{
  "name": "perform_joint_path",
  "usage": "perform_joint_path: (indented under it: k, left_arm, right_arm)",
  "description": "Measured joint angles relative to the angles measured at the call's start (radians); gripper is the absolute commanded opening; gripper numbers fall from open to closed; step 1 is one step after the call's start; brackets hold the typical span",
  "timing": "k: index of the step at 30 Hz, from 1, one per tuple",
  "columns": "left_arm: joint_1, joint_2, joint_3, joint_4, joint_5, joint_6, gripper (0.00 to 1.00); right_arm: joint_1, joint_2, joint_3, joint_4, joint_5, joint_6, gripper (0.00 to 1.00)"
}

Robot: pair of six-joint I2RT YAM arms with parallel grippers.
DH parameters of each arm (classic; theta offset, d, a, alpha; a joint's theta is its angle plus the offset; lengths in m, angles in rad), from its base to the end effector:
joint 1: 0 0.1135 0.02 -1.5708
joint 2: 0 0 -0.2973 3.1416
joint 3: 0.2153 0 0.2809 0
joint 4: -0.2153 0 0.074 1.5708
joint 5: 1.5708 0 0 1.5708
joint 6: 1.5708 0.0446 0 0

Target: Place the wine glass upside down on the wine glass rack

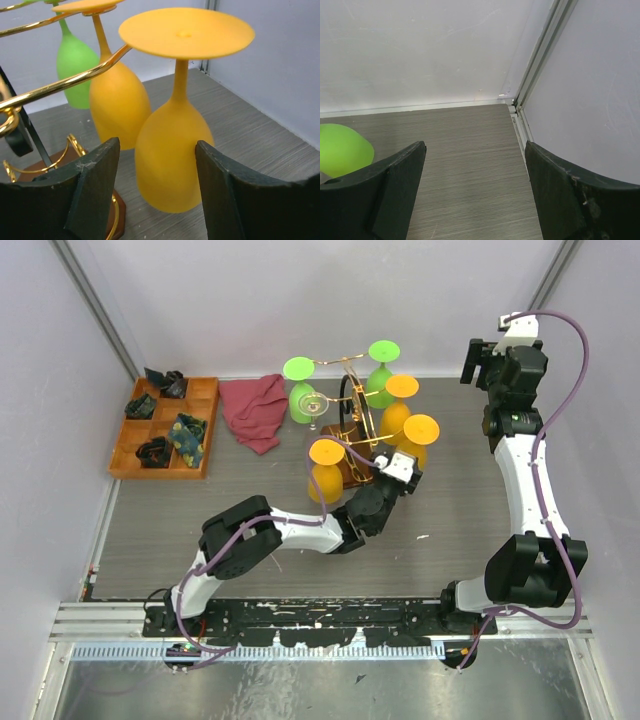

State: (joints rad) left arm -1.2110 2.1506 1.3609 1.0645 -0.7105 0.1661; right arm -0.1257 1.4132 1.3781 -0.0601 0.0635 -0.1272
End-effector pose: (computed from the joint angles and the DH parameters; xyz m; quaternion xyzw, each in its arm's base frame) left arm 0.2112 -0.4788 0.2388 0.1455 0.6132 -0.1911 0.7526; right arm 0.3644 -0.0489 0.4462 0.0208 0.7396 -0.1081 0.6640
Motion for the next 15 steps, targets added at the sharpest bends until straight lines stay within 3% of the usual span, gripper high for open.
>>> perform_joint_path:
  k: [3,5,7,9,15]
  left_arm:
    - [-0.007,-0.022,-0.039,-0.003,-0.009,0.002,0.74]
    - [-0.02,-0.047,-0.071,-0.011,-0.014,0.005,0.8]
    - [-0.038,-0.069,-0.095,-0.017,-0.017,0.007,0.86]
    - [-0.062,-0.102,-0.124,-0.027,-0.014,0.013,0.99]
    - [-0.121,-0.222,-0.198,-0.076,0.016,0.016,0.98]
  right_arm:
    - [0.0,0.0,0.0,0.0,-0.001,0.002,0.87]
    - [0.0,0.0,0.0,-0.001,-0.002,0.004,0.99]
    - [-0.001,0.0,0.001,-0.004,-0.003,0.013,1.0]
    - [-0.001,0.0,0.006,-0.016,-0.003,0.017,1.0]
    - [-0.002,0.0,0.032,-0.04,0.007,0.041,1.0]
